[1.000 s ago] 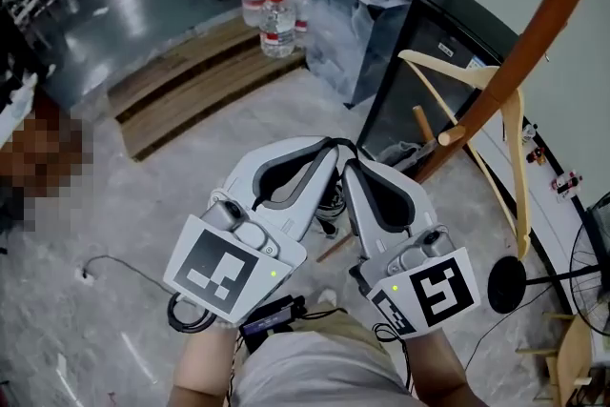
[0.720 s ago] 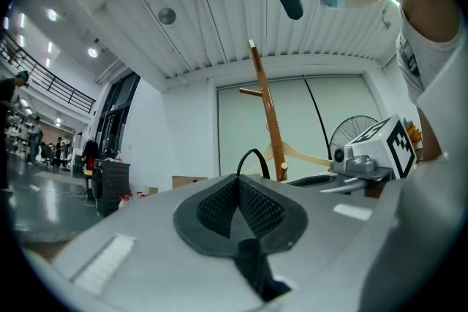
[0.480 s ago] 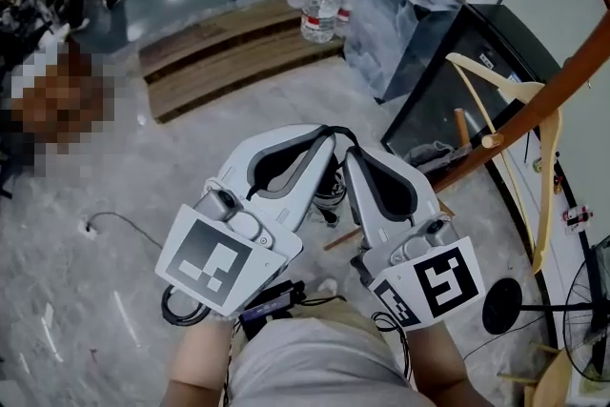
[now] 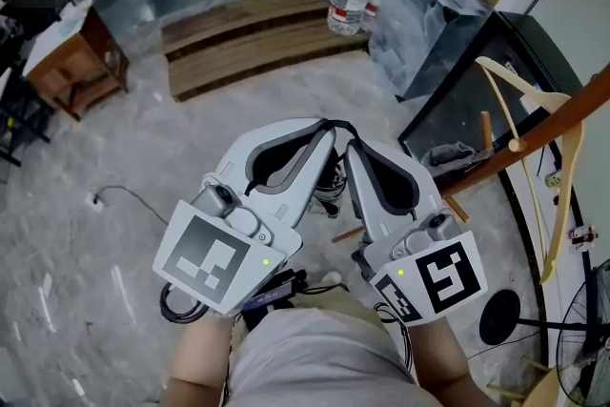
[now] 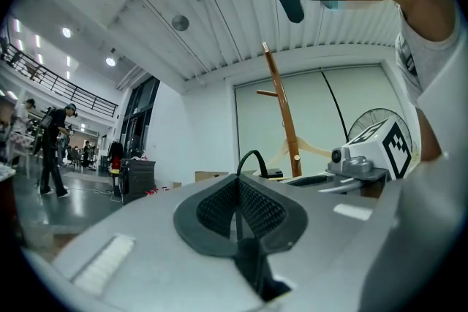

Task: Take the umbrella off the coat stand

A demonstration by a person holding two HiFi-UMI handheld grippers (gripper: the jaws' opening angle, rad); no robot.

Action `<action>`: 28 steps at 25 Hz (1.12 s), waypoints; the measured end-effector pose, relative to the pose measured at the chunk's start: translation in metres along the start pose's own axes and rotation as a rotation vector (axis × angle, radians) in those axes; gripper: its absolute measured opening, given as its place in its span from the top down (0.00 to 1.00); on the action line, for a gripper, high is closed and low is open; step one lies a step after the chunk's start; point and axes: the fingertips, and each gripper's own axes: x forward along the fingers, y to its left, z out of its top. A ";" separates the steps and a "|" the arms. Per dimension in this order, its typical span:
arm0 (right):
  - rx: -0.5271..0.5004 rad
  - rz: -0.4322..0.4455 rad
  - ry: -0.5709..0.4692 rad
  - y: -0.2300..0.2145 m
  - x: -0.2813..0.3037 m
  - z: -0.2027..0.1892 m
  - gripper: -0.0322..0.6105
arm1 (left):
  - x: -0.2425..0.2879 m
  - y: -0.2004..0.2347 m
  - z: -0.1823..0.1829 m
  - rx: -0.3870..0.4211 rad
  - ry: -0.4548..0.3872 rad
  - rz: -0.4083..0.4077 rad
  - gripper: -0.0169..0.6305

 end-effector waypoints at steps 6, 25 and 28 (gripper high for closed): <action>0.007 0.031 0.010 0.008 0.002 -0.004 0.95 | -0.005 0.001 0.012 -0.021 -0.035 0.041 0.95; 0.001 0.040 0.021 0.008 0.001 -0.007 0.95 | -0.001 -0.003 0.019 -0.009 -0.030 0.042 0.95; -0.002 0.035 0.027 0.007 0.001 -0.009 0.95 | -0.008 -0.002 -0.008 -0.004 0.040 0.029 0.95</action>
